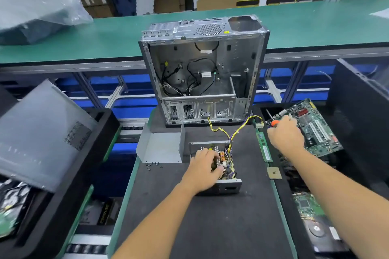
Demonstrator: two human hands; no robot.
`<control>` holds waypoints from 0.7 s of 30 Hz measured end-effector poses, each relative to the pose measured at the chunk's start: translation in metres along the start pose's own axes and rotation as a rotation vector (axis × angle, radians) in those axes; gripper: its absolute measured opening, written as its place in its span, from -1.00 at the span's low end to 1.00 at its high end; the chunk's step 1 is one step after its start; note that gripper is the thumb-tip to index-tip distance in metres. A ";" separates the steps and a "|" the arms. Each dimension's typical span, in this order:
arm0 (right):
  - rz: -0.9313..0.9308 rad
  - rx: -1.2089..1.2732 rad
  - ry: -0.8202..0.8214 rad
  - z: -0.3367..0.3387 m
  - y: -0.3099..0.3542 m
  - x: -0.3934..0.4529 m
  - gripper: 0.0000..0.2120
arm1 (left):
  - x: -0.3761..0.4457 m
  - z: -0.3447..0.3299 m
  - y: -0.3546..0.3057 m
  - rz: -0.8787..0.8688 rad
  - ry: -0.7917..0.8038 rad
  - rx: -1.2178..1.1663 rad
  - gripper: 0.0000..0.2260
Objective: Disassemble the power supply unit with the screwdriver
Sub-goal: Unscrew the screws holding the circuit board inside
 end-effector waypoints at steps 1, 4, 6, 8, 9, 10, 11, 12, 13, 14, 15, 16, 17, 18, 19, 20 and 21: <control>0.049 0.034 -0.037 0.013 0.011 0.000 -0.69 | -0.001 0.003 -0.001 0.020 -0.037 -0.078 -0.80; 0.165 0.109 -0.111 0.047 0.044 -0.005 -0.82 | -0.006 0.021 0.005 0.159 -0.321 -0.354 -0.97; 0.199 0.064 -0.092 0.062 0.060 -0.009 -0.74 | -0.013 0.035 0.018 0.315 -0.472 -0.483 -0.87; 0.207 -0.011 -0.060 0.074 0.068 -0.014 -0.68 | -0.021 0.045 0.035 0.447 -0.528 -0.506 -0.81; 0.209 -0.054 -0.047 0.080 0.072 -0.018 -0.70 | -0.025 0.050 0.043 0.486 -0.533 -0.497 -0.79; 0.224 -0.114 -0.022 0.086 0.077 -0.022 -0.72 | -0.028 0.053 0.049 0.509 -0.526 -0.491 -0.78; 0.250 -0.185 0.026 0.090 0.083 -0.027 -0.76 | -0.030 0.056 0.053 0.526 -0.497 -0.479 -0.79; 0.279 -0.242 0.097 0.095 0.091 -0.032 -0.80 | -0.029 0.057 0.056 0.532 -0.452 -0.448 -0.79; 0.316 -0.276 0.178 0.099 0.100 -0.038 -0.84 | -0.027 0.058 0.057 0.532 -0.393 -0.403 -0.80; 0.353 -0.280 0.265 0.103 0.110 -0.044 -0.86 | -0.024 0.056 0.057 0.526 -0.326 -0.352 -0.81; 0.387 -0.251 0.351 0.106 0.121 -0.051 -0.86 | -0.021 0.054 0.056 0.517 -0.256 -0.311 -0.84; 0.429 -0.203 0.421 0.108 0.133 -0.057 -0.87 | -0.019 0.051 0.054 0.510 -0.194 -0.284 -0.87; 0.481 -0.159 0.458 0.109 0.144 -0.064 -0.88 | -0.017 0.048 0.053 0.507 -0.147 -0.269 -0.88; 0.537 -0.133 0.470 0.108 0.156 -0.069 -0.87 | -0.016 0.045 0.054 0.511 -0.116 -0.271 -0.88; 0.590 -0.123 0.464 0.106 0.167 -0.073 -0.87 | -0.016 0.041 0.056 0.526 -0.097 -0.292 -0.91; 0.625 -0.118 0.451 0.101 0.177 -0.076 -0.87 | -0.017 0.038 0.059 0.548 -0.085 -0.330 -0.94; 0.643 -0.115 0.442 0.097 0.184 -0.078 -0.88 | -0.017 0.035 0.062 0.567 -0.077 -0.372 -0.92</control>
Point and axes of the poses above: each hand's wrist, its own x-axis towards the middle knuckle, its own z-axis out of the back of the hand, y = z × x, the point moved 4 cm from there along x, towards the middle knuckle, and after that the axes turned 8 degrees about -x, right-handed, at the moved point
